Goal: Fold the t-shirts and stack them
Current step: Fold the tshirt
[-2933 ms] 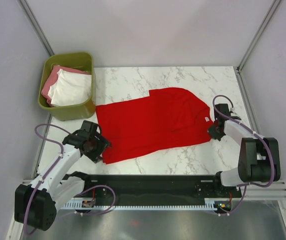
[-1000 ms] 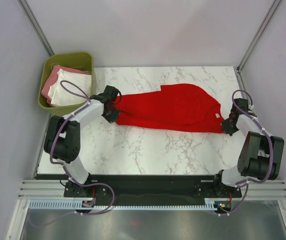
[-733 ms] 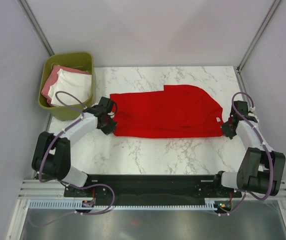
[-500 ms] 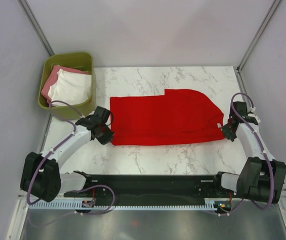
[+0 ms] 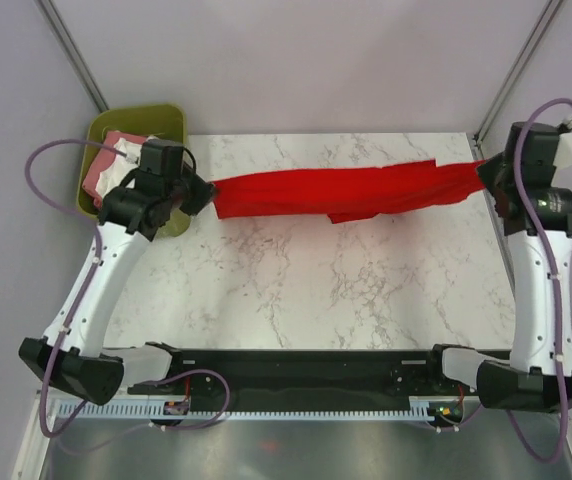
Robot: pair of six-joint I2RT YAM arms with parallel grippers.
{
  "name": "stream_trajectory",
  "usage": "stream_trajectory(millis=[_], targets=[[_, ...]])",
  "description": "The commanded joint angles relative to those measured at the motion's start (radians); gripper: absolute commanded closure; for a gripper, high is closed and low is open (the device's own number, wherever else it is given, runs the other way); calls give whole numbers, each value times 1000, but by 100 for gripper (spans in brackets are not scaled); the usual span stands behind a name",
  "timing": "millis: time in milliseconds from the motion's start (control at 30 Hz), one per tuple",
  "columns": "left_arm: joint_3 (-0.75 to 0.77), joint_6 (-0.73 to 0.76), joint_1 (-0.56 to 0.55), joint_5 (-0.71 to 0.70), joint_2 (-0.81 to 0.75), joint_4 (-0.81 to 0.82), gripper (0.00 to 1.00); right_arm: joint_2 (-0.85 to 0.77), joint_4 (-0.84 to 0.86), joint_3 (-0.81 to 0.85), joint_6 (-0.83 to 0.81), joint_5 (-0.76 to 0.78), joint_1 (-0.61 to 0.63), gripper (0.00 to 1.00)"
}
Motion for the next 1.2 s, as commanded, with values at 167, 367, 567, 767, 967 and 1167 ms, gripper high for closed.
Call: stream_trajectory(millis=[167, 367, 567, 767, 967, 1167], targets=[[98, 30, 7, -69, -276, 10, 98, -268, -8, 174, -48, 78, 10, 100], [72, 13, 5, -131, -342, 27, 98, -307, 5, 186, -62, 87, 10, 100], [97, -40, 19, -91, -209, 11, 98, -169, 22, 252, -64, 80, 10, 100], [178, -114, 106, 23, 4, 37, 98, 38, 64, 258, 16, 6, 10, 100], [551, -88, 161, 105, 262, 97, 98, 299, 97, 548, 27, -48, 8, 100], [925, -132, 220, 233, 496, 129, 98, 506, 153, 918, 97, -268, -70, 100]])
